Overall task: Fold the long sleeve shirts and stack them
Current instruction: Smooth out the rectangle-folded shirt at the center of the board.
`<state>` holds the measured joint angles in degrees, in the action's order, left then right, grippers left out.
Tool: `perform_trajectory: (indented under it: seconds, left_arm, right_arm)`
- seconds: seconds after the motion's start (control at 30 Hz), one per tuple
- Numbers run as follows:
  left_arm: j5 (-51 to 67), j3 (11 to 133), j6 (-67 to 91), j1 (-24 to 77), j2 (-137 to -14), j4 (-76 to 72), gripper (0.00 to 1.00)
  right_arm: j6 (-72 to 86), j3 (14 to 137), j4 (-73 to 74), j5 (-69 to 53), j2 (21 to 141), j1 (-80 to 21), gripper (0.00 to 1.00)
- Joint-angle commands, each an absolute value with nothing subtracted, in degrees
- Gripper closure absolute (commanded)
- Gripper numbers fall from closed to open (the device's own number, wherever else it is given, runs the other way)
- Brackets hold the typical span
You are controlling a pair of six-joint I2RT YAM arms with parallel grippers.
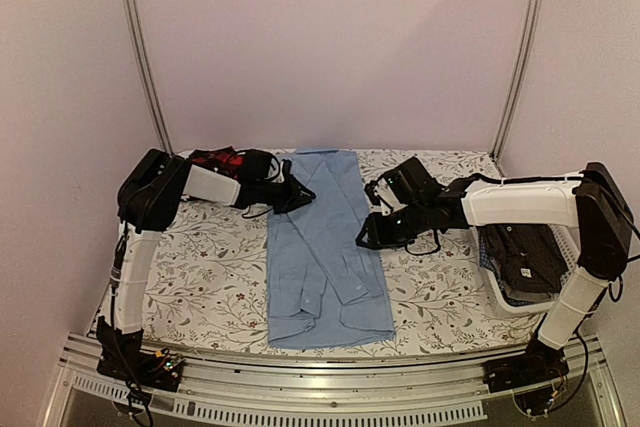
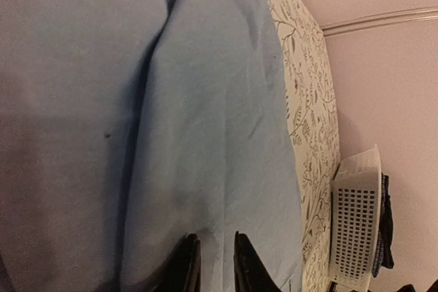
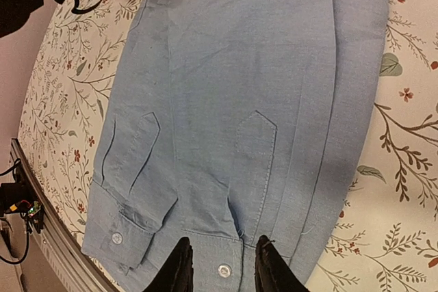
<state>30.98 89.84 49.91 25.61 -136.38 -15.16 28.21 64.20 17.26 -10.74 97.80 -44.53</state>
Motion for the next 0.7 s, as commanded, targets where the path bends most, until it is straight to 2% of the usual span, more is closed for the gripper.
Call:
perform_trajectory:
  seconds: [0.0,0.2,0.47,0.67]
  left_arm:
    - [33.09,85.29,48.20,24.15,-134.72,-16.91,0.83]
    - [35.42,86.27,47.92,22.03,-138.34,-16.71,0.83]
    - [38.30,99.16,43.85,19.78,-146.46,-7.26,0.84]
    - [39.72,106.10,41.81,19.72,-147.47,-2.27,0.83]
  right_arm:
    - [27.81,63.52,14.89,-11.24,97.97,-44.21,0.70]
    - [28.21,62.27,13.83,-11.50,98.42,-44.20,0.70]
    - [28.24,61.45,13.21,-11.25,99.04,-44.10,0.70]
    - [28.06,61.70,13.05,-12.02,100.00,-44.02,0.70]
